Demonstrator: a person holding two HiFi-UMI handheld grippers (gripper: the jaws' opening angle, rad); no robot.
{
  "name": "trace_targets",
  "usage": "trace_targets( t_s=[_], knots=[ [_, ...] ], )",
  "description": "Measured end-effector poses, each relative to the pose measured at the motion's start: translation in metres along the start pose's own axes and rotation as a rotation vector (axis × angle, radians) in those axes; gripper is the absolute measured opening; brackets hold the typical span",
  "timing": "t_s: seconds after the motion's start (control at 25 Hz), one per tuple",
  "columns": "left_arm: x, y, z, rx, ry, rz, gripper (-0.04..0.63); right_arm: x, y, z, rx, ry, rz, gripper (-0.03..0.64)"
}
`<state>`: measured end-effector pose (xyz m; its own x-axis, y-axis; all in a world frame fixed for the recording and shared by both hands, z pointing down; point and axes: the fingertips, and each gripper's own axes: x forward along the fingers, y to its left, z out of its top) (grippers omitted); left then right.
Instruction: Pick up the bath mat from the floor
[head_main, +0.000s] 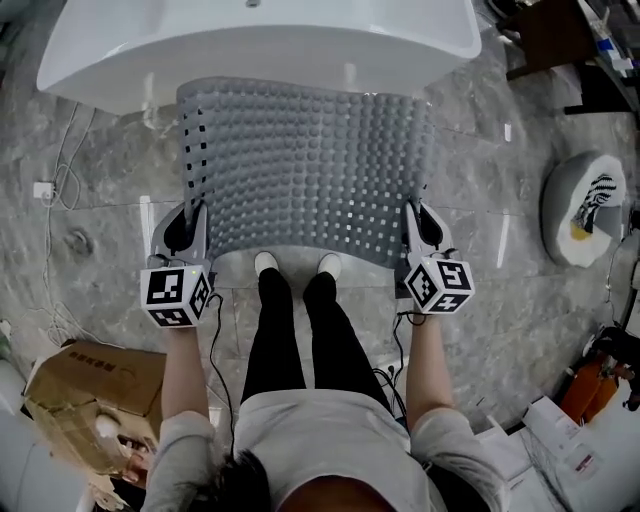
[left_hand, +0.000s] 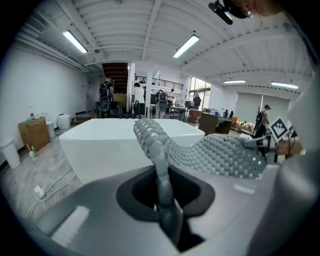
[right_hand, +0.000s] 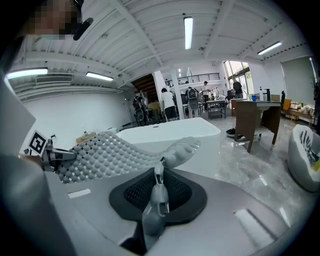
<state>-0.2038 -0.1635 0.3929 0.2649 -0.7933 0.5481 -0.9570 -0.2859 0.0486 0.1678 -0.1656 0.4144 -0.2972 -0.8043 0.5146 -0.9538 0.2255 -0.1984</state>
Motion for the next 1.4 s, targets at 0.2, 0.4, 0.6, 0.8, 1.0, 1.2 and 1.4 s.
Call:
trace_targets(
  t_s=[0.2,0.4,0.6,0.8,1.0,1.2,1.4],
  knots=[
    [-0.037,-0.011,0.039,0.016,-0.026,-0.012,0.048,-0.04,0.019,0.041,-0.017,-0.025,0.019,0.044],
    [-0.067,-0.02,0.073,0.018,-0.064,-0.017,0.048,-0.072,0.034,0.079,-0.038,-0.068,0.025,0.044],
    [-0.096,-0.021,0.104,0.015,-0.111,-0.008,0.048,-0.101,0.046,0.113,-0.069,-0.117,0.019,0.044],
    [-0.123,-0.017,0.132,0.007,-0.166,-0.001,0.048,-0.127,0.059,0.144,-0.088,-0.175,0.014,0.044],
    [-0.143,-0.014,0.157,0.01,-0.22,0.009,0.048,-0.149,0.069,0.171,-0.101,-0.236,0.007,0.044],
    [-0.16,-0.018,0.183,0.018,-0.272,0.015,0.048,-0.171,0.071,0.198,-0.125,-0.291,-0.001,0.044],
    [-0.175,-0.023,0.206,0.029,-0.325,0.023,0.048,-0.191,0.07,0.22,-0.142,-0.343,-0.006,0.044]
  ],
)
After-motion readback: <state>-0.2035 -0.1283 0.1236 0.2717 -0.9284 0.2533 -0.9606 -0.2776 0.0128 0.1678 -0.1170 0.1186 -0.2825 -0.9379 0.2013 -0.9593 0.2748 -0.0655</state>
